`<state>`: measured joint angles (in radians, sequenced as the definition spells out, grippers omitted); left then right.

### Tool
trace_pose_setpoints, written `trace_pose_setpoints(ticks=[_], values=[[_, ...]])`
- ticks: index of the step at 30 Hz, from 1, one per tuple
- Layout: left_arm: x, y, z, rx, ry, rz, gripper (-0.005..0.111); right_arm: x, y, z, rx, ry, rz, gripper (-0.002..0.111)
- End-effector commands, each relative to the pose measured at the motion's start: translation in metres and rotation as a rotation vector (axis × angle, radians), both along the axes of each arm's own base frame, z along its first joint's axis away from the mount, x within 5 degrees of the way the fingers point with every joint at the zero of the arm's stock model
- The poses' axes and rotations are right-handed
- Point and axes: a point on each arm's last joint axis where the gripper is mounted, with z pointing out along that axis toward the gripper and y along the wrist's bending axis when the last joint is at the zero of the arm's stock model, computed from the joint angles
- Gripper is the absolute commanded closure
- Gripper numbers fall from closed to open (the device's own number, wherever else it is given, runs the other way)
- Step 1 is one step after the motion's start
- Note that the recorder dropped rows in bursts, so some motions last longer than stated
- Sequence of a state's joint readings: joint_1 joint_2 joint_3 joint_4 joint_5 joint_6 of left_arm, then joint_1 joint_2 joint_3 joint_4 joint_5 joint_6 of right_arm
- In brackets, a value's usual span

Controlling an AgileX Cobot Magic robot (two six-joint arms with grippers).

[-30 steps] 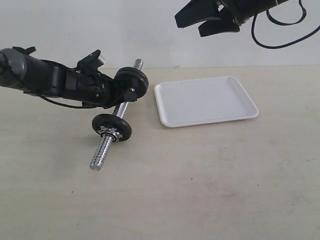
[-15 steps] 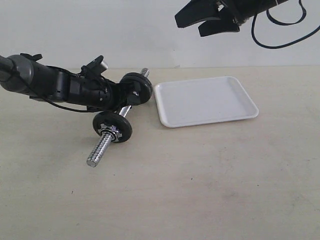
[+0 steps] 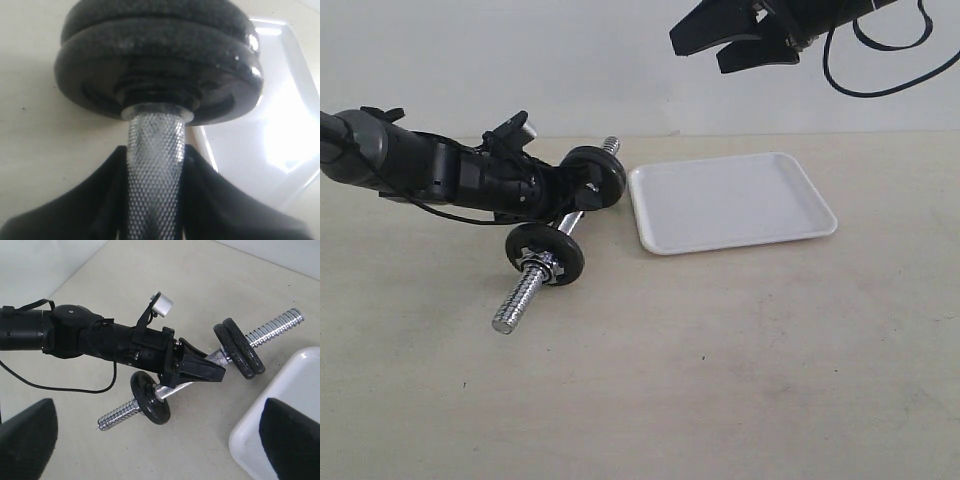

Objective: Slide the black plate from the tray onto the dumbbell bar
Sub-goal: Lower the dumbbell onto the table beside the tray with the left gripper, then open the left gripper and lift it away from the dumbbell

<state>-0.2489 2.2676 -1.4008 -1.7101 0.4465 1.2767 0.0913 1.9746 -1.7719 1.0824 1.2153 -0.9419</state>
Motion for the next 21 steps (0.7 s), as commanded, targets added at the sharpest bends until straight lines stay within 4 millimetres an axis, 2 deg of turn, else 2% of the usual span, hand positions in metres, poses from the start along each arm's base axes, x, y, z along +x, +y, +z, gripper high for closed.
trace_pose_setpoints(ticks=[1, 3, 5, 21], values=[[0.0008, -0.0068, 0.0633, -0.094, -0.130, -0.030, 0.056, -0.0020, -0.0013, 0.0067, 0.000, -0.024, 0.007, 0.003], [0.0008, -0.0068, 0.0633, -0.102, -0.122, -0.023, 0.049, -0.0020, -0.0013, 0.0067, 0.000, -0.024, 0.007, 0.003], [0.0008, -0.0068, 0.0633, -0.102, -0.122, -0.023, 0.047, -0.0020, -0.0013, 0.0067, 0.000, -0.024, 0.007, 0.003], [0.0005, -0.0072, 0.0635, -0.106, -0.122, -0.028, 0.047, -0.0020, -0.0014, 0.0064, -0.004, -0.025, 0.007, 0.003]])
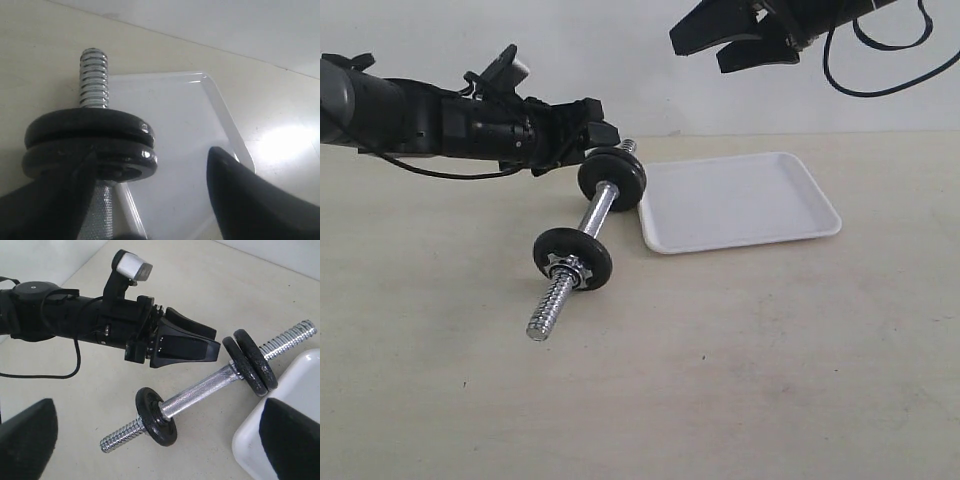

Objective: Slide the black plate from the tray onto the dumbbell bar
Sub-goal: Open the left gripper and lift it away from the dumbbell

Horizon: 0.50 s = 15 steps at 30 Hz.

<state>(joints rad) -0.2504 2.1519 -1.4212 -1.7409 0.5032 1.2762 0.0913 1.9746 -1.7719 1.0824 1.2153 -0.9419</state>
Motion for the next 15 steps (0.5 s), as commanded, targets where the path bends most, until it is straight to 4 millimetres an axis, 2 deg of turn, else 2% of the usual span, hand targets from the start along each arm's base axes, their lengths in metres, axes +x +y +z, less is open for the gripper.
trace_pose_setpoints(ticks=[1, 4, 9, 15], values=[[-0.001, -0.002, 0.001, -0.018, 0.002, -0.014, 0.047, -0.002, -0.001, 0.006, -0.004, -0.025, 0.007, 0.003], [-0.003, -0.004, 0.007, -0.035, -0.007, -0.034, 0.047, -0.002, -0.001, 0.006, -0.005, -0.028, 0.009, 0.003], [-0.007, -0.003, 0.036, -0.039, -0.097, -0.071, 0.047, -0.002, -0.001, 0.006, -0.005, -0.028, 0.009, 0.003], [-0.013, 0.002, 0.060, 0.021, -0.173, -0.112, 0.047, -0.002, -0.001, 0.006, 0.005, 0.009, -0.011, 0.003]])
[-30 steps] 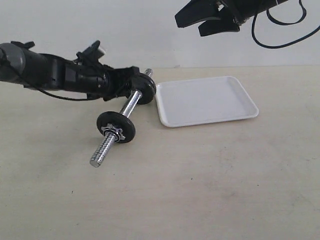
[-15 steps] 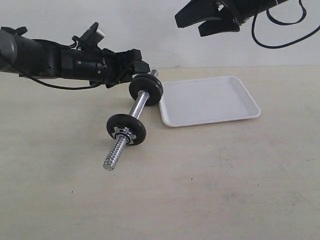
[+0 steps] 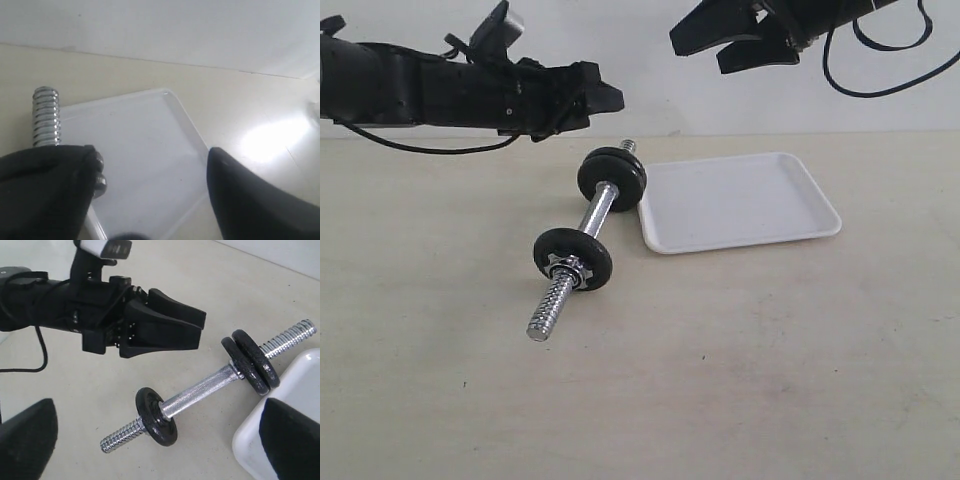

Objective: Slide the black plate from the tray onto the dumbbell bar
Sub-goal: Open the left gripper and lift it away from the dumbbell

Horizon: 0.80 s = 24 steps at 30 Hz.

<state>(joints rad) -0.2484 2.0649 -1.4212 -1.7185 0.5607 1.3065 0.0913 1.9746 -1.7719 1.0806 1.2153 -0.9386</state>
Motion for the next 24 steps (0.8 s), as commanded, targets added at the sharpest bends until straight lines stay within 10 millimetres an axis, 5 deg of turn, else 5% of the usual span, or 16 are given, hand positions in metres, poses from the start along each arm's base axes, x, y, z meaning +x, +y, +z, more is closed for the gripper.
trace_pose_setpoints(ticks=[1, 6, 14, 24], values=[[-0.006, 0.005, 0.023, 0.048, -0.079, -0.042, 0.047, -0.002, -0.001, 0.007, 0.007, 0.008, -0.012, 0.003], [-0.012, 0.019, 0.052, 0.085, -0.153, -0.046, 0.047, -0.010, -0.002, 0.022, 0.013, -0.026, -0.012, 0.003], [-0.035, 0.032, 0.112, 0.125, -0.311, -0.052, 0.047, -0.041, -0.004, 0.074, 0.053, -0.100, -0.039, 0.003], [-0.089, 0.040, 0.186, 0.235, -0.515, -0.136, 0.047, -0.112, -0.011, 0.155, 0.086, -0.308, -0.045, 0.003]])
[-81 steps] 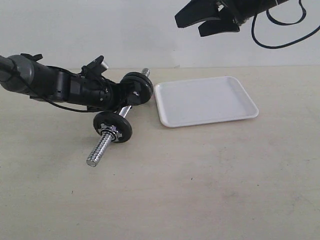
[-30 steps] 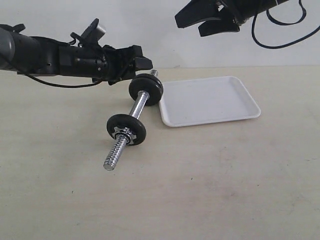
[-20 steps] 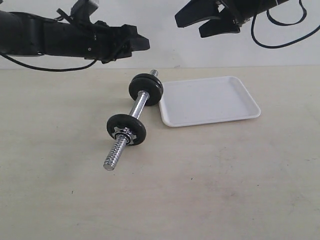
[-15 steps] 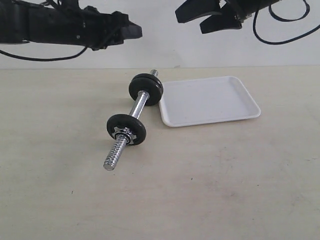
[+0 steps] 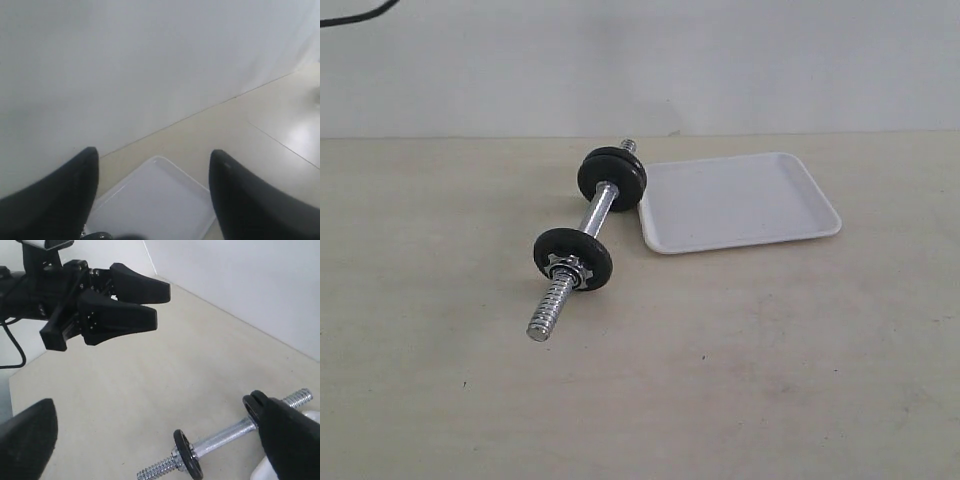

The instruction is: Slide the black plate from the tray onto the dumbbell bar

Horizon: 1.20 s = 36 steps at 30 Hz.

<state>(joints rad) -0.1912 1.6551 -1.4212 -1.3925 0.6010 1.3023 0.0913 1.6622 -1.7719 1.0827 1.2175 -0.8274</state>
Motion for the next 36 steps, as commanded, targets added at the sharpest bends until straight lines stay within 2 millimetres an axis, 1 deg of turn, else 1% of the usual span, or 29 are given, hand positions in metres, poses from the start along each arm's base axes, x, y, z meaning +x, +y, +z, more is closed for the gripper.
trace_pose_setpoints(ticks=[1, 5, 9, 11, 15, 16, 17, 18, 19, 20, 21, 24, 25, 26, 27, 28, 29, 31, 33, 34, 36], values=[[-0.028, 0.004, 0.029, 0.061, -0.072, -0.044, 0.047, -0.041, -0.004, 0.042, 0.022, -0.122, 0.001, 0.003], [-0.051, 0.006, 0.052, 0.073, -0.123, -0.075, 0.047, -0.078, -0.007, 0.070, 0.039, -0.203, -0.004, 0.003], [-0.081, 0.010, 0.078, 0.072, -0.179, -0.109, 0.047, -0.118, -0.011, 0.095, 0.061, -0.272, -0.012, 0.003], [-0.094, 0.012, 0.088, 0.057, -0.179, -0.102, 0.047, -0.138, -0.013, 0.105, 0.060, -0.317, -0.017, 0.003], [-0.121, 0.019, 0.107, 0.067, -0.224, -0.084, 0.048, -0.173, -0.017, 0.119, 0.059, -0.379, -0.033, 0.003], [-0.125, 0.020, 0.109, 0.069, -0.226, -0.082, 0.050, -0.181, -0.018, 0.122, 0.057, -0.387, -0.042, 0.003], [-0.138, 0.022, 0.116, 0.073, -0.246, -0.097, 0.054, -0.194, -0.021, 0.125, 0.036, -0.408, -0.064, 0.003], [-0.145, 0.022, 0.120, 0.078, -0.258, -0.107, 0.057, -0.200, -0.023, 0.126, 0.022, -0.413, -0.083, 0.003], [-0.157, 0.023, 0.125, 0.094, -0.279, -0.129, 0.065, -0.209, -0.026, 0.127, -0.007, -0.422, -0.119, 0.005], [-0.164, 0.024, 0.128, 0.095, -0.289, -0.139, 0.070, -0.214, -0.029, 0.127, -0.030, -0.427, -0.146, 0.008], [-0.173, 0.026, 0.132, 0.098, -0.301, -0.141, 0.079, -0.222, -0.032, 0.128, -0.053, -0.435, -0.180, 0.019], [-0.186, 0.029, 0.136, 0.115, -0.304, -0.129, 0.094, -0.233, -0.035, 0.130, -0.065, -0.459, -0.198, 0.049], [-0.195, 0.032, 0.137, 0.147, -0.307, -0.123, 0.102, -0.242, -0.035, 0.132, -0.067, -0.488, -0.196, 0.077], [-0.199, 0.034, 0.138, 0.155, -0.304, -0.115, 0.102, -0.246, -0.036, 0.133, -0.069, -0.501, -0.195, 0.089], [-0.206, 0.037, 0.139, 0.176, -0.303, -0.100, 0.102, -0.253, -0.036, 0.135, -0.064, -0.519, -0.193, 0.094], [-0.213, 0.039, 0.141, 0.195, -0.313, -0.090, 0.102, -0.258, -0.037, 0.135, -0.065, -0.534, -0.192, 0.091], [-0.221, 0.041, 0.143, 0.216, -0.331, -0.081, 0.102, -0.267, -0.037, 0.137, -0.070, -0.568, -0.187, 0.086], [-0.237, 0.047, 0.150, 0.229, -0.380, -0.045, 0.102, -0.281, -0.038, 0.139, -0.083, -0.633, -0.172, 0.082], [-0.249, 0.052, 0.153, 0.253, -0.415, -0.021, 0.102, -0.289, -0.039, 0.140, -0.089, -0.667, -0.169, 0.081], [-0.254, 0.053, 0.154, 0.255, -0.412, -0.011, 0.102, -0.290, -0.039, 0.140, -0.096, -0.674, -0.171, 0.081], [-0.266, 0.058, 0.153, 0.314, -0.418, 0.000, 0.102, -0.297, -0.042, 0.140, -0.118, -0.696, -0.190, 0.081]])
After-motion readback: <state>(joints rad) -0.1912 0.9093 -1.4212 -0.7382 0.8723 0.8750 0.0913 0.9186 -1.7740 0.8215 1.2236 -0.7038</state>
